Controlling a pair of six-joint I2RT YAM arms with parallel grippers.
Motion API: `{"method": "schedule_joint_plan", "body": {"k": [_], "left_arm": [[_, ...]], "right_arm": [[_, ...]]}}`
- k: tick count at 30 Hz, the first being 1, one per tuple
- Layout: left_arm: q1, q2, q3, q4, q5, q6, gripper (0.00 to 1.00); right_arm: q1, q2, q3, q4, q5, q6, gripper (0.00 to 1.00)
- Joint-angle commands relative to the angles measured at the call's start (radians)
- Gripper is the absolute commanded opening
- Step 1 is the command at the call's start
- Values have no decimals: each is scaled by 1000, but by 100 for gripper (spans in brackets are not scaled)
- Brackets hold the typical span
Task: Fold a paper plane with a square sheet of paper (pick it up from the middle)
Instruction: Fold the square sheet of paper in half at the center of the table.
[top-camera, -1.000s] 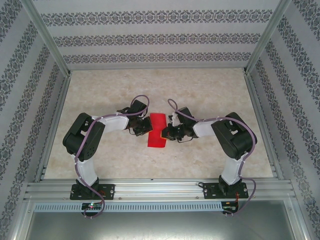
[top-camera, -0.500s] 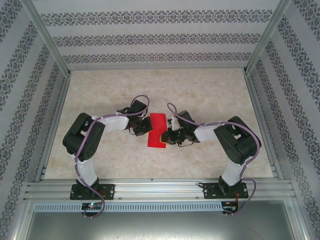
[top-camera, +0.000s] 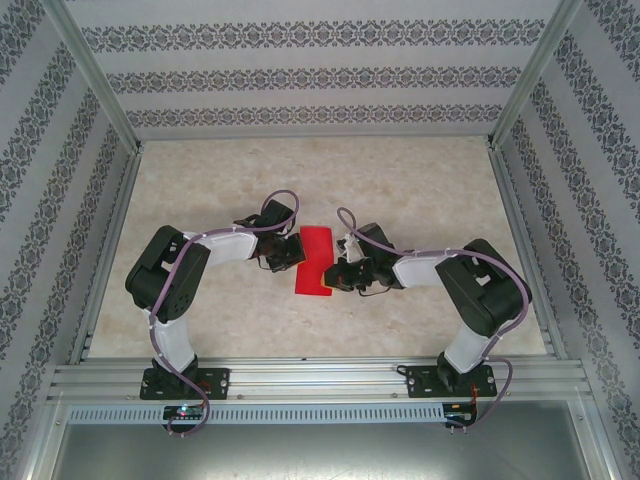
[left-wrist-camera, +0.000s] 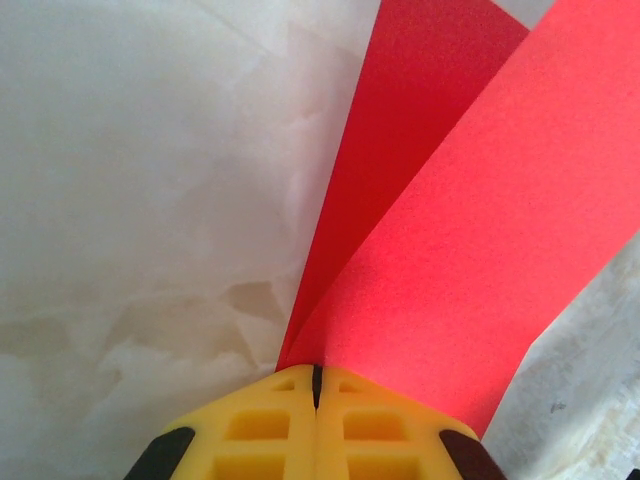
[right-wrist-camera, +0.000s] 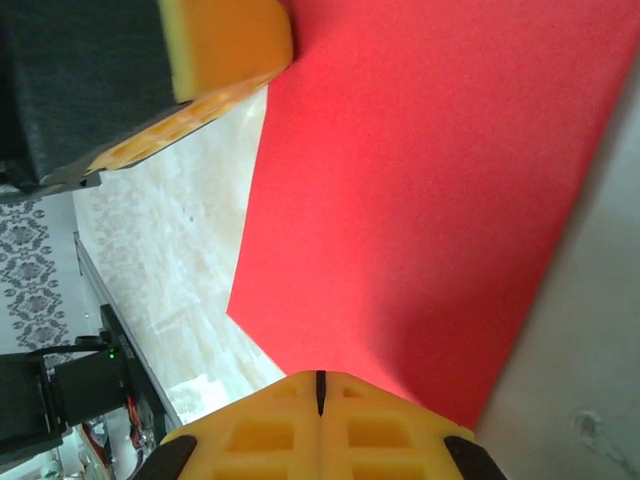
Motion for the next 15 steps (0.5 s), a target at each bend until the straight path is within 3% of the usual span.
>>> {"method": "schedule_joint_plan", "body": {"k": [1, 8, 15], "left_arm": [[-21, 64, -47, -96, -56, 16, 0], [-20, 62, -48, -97, -56, 18, 0], [-20, 62, -47, -98, -57, 16, 0]], "right_arm": [[23, 15, -35, 14, -24, -5, 2], [42, 51, -64, -24, 36, -40, 2], [21, -90, 3, -71, 31, -54, 2]]}}
